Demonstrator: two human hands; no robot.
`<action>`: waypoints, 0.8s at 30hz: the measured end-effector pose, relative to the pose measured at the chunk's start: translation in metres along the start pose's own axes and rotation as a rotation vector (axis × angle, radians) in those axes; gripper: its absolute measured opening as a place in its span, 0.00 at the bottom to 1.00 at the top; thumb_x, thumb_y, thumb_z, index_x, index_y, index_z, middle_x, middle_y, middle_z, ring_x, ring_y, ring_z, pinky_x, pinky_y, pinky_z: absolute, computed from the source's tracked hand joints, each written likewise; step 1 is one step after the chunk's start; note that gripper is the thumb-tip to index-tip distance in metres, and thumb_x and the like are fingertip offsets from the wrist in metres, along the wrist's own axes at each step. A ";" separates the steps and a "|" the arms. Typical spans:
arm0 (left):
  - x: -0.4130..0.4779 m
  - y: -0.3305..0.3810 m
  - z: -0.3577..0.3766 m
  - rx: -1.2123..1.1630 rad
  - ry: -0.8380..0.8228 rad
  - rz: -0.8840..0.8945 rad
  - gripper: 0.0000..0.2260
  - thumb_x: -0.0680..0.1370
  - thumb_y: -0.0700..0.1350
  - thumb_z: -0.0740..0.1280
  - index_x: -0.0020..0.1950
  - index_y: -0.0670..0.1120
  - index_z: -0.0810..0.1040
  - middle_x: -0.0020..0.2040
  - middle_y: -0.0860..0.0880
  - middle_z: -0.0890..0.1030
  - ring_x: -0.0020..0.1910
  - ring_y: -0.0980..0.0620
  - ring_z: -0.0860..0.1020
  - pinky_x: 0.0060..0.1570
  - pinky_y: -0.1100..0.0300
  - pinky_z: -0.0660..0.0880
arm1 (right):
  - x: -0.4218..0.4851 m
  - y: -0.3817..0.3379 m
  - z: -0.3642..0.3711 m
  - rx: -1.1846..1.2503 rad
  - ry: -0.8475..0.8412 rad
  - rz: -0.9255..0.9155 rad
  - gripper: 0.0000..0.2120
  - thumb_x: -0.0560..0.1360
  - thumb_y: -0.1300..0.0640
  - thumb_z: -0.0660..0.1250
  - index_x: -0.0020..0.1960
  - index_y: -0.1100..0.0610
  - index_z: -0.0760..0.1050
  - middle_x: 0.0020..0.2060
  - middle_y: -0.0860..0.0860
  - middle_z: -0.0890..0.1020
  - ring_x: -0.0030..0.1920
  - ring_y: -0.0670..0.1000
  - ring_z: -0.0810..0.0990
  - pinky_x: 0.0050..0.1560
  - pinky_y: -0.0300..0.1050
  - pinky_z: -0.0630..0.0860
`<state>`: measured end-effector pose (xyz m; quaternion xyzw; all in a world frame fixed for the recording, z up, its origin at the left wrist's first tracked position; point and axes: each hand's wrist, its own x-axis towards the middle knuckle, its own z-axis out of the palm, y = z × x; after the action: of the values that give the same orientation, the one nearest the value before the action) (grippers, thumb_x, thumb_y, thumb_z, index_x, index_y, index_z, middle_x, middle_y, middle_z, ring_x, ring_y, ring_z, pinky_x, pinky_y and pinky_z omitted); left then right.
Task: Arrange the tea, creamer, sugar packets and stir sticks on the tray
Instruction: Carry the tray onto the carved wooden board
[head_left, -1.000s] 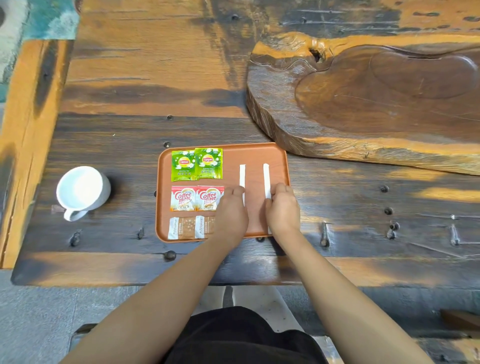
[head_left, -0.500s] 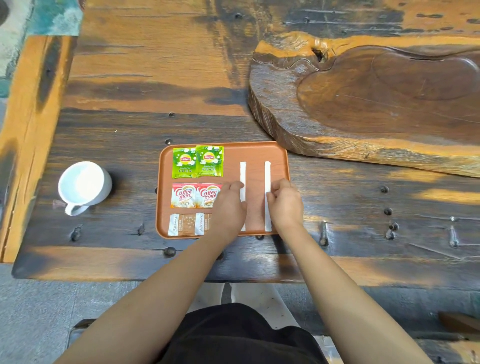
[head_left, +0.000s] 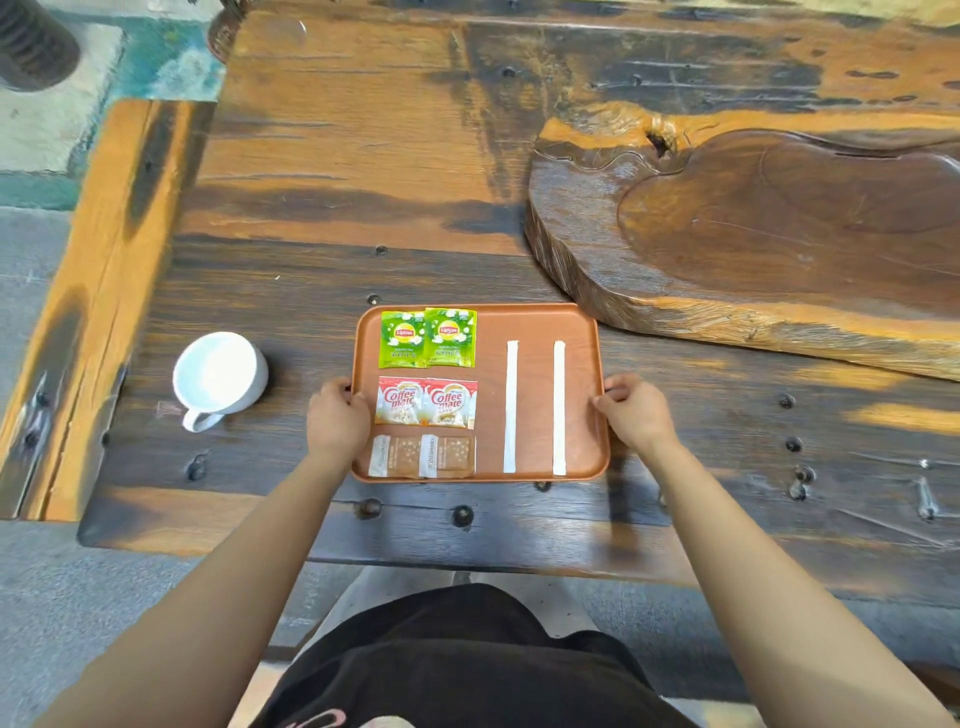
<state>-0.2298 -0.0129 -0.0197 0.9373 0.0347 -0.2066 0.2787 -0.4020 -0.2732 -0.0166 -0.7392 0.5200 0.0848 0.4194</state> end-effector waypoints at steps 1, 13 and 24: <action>0.002 -0.001 0.000 -0.014 -0.028 -0.020 0.15 0.76 0.39 0.57 0.61 0.38 0.75 0.57 0.35 0.79 0.58 0.37 0.74 0.57 0.49 0.72 | 0.000 -0.001 0.000 0.020 -0.002 0.022 0.10 0.73 0.62 0.67 0.54 0.59 0.75 0.36 0.49 0.78 0.41 0.50 0.76 0.38 0.41 0.68; 0.011 -0.008 -0.007 -0.434 -0.164 -0.295 0.13 0.77 0.34 0.56 0.55 0.41 0.78 0.43 0.44 0.80 0.31 0.54 0.75 0.15 0.72 0.68 | 0.001 -0.004 -0.003 0.184 -0.052 0.161 0.09 0.70 0.71 0.65 0.44 0.59 0.73 0.44 0.58 0.80 0.51 0.59 0.80 0.56 0.57 0.77; -0.015 -0.008 -0.010 -0.560 -0.132 -0.361 0.17 0.77 0.30 0.53 0.38 0.47 0.74 0.35 0.48 0.77 0.16 0.62 0.74 0.14 0.71 0.67 | -0.014 0.007 -0.008 0.219 -0.073 0.126 0.08 0.72 0.72 0.63 0.43 0.60 0.74 0.47 0.58 0.81 0.49 0.56 0.80 0.56 0.54 0.78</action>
<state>-0.2417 0.0004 -0.0101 0.7878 0.2373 -0.2952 0.4858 -0.4162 -0.2696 -0.0073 -0.6512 0.5559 0.0805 0.5102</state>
